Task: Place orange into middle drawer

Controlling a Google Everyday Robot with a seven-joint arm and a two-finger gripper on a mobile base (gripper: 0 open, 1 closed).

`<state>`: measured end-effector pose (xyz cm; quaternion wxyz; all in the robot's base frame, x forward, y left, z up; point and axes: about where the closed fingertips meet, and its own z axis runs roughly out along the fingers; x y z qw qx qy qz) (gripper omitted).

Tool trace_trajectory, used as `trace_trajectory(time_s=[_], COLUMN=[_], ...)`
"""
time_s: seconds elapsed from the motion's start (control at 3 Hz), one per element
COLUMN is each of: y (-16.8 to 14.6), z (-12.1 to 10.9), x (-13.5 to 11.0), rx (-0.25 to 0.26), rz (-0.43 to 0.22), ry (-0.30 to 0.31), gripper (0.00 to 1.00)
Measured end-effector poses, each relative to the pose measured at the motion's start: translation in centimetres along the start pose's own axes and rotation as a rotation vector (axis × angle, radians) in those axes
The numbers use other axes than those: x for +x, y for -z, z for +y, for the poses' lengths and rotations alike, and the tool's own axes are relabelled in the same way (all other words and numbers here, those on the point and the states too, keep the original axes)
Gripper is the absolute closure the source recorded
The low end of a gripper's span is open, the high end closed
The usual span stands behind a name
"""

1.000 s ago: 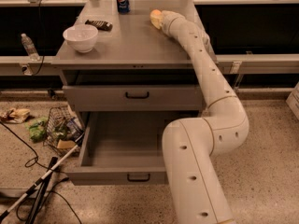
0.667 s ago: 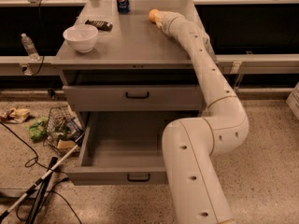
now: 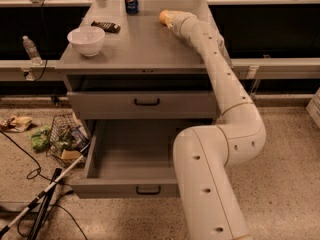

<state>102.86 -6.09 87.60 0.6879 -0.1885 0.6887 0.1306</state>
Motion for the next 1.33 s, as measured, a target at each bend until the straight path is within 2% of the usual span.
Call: trace_trajectory(time_s=[0.33, 0.67, 1.0, 1.33], y=[1.8, 4.5, 8.4, 8.4], z=[-1.6, -5.1, -9.6, -9.6], x=[-1.8, -5.4, -11.2, -11.4], rx=[0.002, 0.063, 0.165, 0.167], rz=[0.012, -0.003, -0.061, -0.065], ry=[0.029, 0.087, 0.175, 0.177], gripper=[1.0, 1.0, 1.0, 0.84])
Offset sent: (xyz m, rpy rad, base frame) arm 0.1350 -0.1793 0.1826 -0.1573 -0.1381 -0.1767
